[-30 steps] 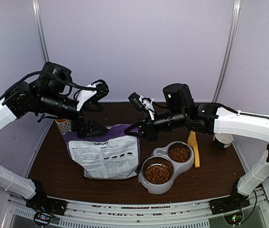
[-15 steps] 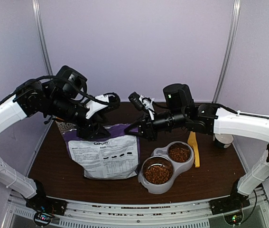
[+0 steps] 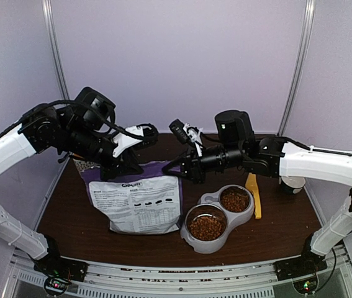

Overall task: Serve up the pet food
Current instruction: Press the seal on the pet food bag.

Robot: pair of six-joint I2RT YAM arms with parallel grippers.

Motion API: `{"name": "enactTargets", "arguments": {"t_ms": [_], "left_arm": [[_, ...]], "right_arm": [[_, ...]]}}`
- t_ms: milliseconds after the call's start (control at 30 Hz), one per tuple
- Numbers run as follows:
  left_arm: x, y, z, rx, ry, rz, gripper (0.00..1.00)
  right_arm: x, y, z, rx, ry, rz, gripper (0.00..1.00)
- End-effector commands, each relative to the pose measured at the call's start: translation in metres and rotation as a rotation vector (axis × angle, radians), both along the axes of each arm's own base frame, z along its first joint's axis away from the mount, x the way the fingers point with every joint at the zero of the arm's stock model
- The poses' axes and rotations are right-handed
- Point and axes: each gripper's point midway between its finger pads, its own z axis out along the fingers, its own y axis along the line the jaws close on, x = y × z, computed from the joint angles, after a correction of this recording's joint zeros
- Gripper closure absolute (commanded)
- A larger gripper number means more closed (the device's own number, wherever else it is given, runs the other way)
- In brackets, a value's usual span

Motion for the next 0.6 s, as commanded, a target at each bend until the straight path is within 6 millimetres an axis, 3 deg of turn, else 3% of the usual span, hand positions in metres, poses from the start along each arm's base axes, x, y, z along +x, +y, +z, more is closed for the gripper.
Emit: {"name": "enactTargets", "arguments": {"t_ms": [0,267,567], "left_arm": [[0.008,0.0,-0.01,0.033,-0.013,0.019,0.99],[0.008,-0.001,0.002,-0.015,-0.039,0.025,1.0],[0.005,-0.006,0.023,-0.108,-0.045,0.026,1.0]], "right_arm": [[-0.01,-0.005,0.054,0.167,-0.071,0.029,1.0],[-0.016,-0.01,0.052,0.208,-0.049,0.035,1.0],[-0.017,0.01,0.043,0.283,0.02,0.075,0.75]]}}
